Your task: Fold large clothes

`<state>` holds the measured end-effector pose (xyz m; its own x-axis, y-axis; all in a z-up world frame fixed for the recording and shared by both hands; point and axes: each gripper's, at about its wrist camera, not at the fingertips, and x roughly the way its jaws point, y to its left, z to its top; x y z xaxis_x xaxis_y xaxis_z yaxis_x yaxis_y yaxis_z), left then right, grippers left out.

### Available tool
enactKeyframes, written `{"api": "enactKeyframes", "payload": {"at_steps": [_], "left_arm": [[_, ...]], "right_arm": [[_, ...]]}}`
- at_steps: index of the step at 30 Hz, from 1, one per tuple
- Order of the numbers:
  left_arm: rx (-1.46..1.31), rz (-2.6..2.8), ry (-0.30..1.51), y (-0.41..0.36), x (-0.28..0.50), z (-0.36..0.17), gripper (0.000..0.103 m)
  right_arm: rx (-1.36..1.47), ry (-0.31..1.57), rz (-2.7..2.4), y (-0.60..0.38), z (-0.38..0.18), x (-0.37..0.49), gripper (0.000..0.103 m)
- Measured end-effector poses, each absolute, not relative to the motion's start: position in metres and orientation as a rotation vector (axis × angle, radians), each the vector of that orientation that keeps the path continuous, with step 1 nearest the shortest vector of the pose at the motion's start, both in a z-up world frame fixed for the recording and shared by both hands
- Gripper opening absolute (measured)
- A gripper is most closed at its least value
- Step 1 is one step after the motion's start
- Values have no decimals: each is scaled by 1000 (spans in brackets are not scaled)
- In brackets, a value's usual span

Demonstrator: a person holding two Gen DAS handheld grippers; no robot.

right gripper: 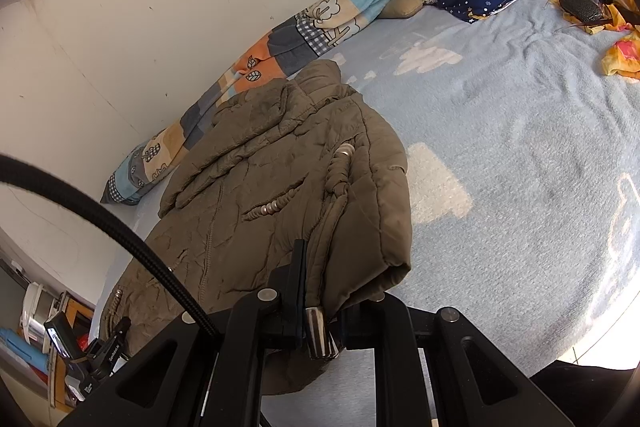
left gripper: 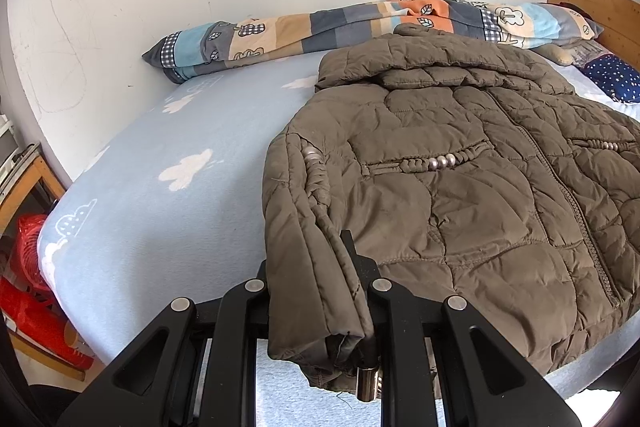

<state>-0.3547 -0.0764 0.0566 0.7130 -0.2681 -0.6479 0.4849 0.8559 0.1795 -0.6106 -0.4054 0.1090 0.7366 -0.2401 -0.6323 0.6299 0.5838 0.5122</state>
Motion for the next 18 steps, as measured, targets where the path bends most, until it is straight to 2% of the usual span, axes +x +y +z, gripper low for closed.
{"api": "enactKeyframes", "payload": {"at_steps": [18], "left_arm": [[359,-418,663,-81,-353,56,19]], "right_arm": [[780,554,-539,-405,107,-608,13]]}}
